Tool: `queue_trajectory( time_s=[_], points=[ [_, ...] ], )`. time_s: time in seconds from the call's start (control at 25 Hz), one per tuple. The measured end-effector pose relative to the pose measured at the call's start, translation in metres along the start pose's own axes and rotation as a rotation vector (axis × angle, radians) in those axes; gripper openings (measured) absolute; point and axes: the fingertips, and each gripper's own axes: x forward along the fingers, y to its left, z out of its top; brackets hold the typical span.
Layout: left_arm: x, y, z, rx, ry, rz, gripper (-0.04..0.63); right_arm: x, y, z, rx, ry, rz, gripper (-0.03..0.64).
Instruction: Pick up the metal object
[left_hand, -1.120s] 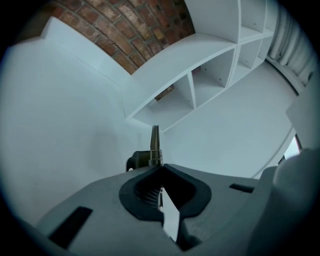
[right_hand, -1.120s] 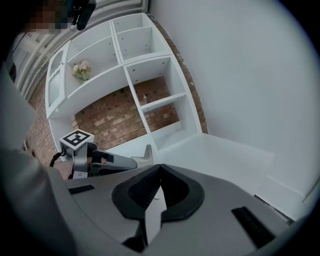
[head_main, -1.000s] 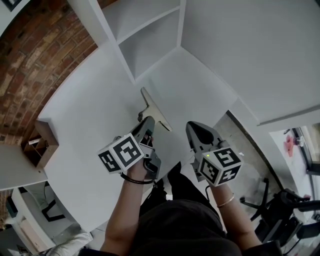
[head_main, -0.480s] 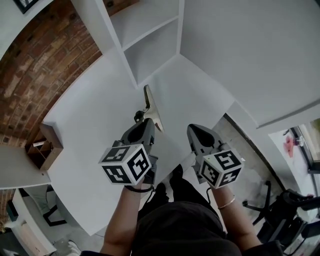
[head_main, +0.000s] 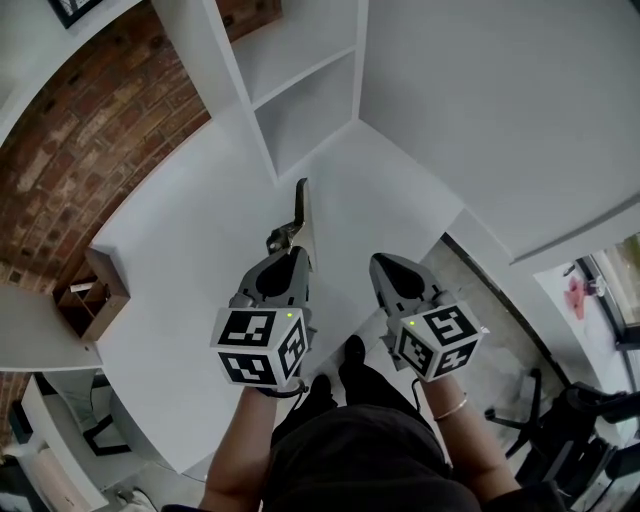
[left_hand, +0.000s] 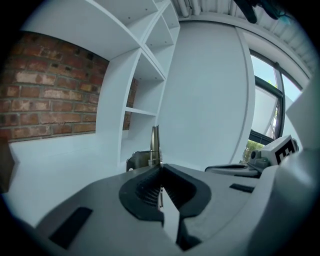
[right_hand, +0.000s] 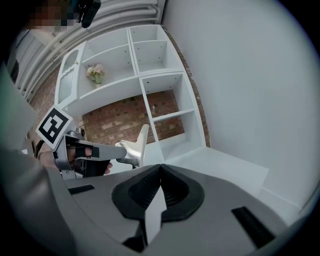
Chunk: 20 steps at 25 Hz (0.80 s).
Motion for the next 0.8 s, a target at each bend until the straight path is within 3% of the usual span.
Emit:
queue_trajectory(
  time_s=[0.4, 0.8],
  points=[
    [-0.018, 0.002, -0.002, 0.076, -0.023, 0.038, 0.009, -0.003, 0.017, 0.002, -0.084, 0.002, 0.031, 0.005],
    [-0.038, 0.007, -0.01, 0.084, -0.037, 0.061, 0.009, -0.009, 0.024, -0.001, -0.126, 0.014, 0.011, 0.005]
  ],
)
